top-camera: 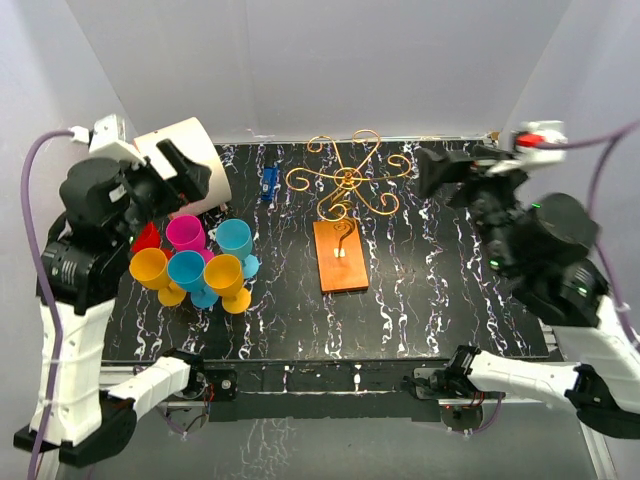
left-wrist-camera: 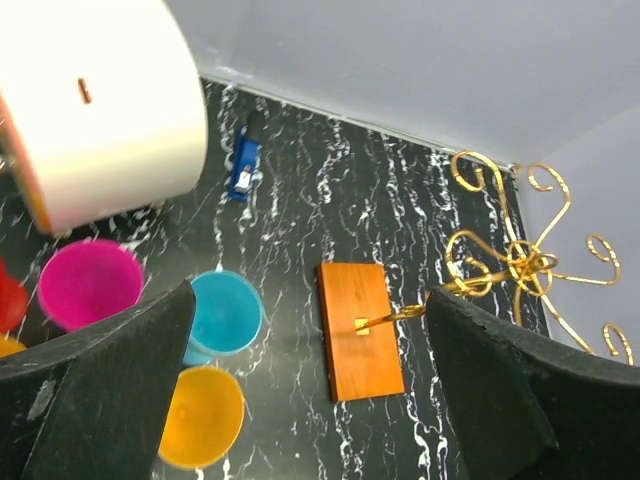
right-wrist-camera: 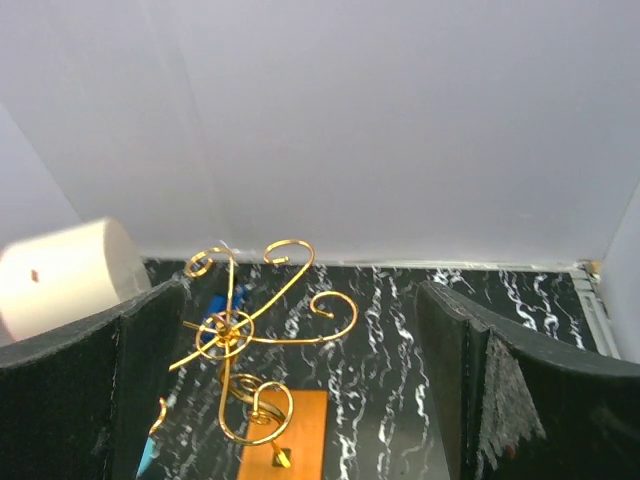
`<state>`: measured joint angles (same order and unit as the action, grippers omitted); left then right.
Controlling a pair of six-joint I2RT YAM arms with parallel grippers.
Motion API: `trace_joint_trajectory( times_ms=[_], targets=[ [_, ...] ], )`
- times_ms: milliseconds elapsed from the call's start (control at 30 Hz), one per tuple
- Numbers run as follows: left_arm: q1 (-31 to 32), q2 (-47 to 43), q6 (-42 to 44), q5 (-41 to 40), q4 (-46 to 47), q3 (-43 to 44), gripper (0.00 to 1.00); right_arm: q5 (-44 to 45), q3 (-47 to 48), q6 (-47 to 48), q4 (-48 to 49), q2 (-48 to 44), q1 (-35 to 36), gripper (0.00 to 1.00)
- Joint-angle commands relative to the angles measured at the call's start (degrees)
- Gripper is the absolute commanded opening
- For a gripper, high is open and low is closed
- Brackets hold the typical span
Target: Take the wine glass off the wine glass rack
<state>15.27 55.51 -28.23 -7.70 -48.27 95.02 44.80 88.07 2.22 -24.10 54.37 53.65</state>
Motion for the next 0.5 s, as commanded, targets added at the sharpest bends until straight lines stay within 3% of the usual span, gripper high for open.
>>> trace_joint_trajectory(
  times_ms=[0,233,467],
  targets=[
    [0.2,2.6,5.0,4.8,8.0,6.3,0.99,-4.3,-1.2,-2.4,4.5,-7.6,0.0,0.98],
    [0.2,2.8,7.9,5.7,13.3,9.1,0.99,-4.5,2.6,-7.0,-2.2,-8.7,0.0,0.98],
    [0.2,0.9,7.4,4.4,13.7,7.7,0.99,-1.5,0.8,-8.3,-1.1,-9.0,0.0,0.98]
  ],
)
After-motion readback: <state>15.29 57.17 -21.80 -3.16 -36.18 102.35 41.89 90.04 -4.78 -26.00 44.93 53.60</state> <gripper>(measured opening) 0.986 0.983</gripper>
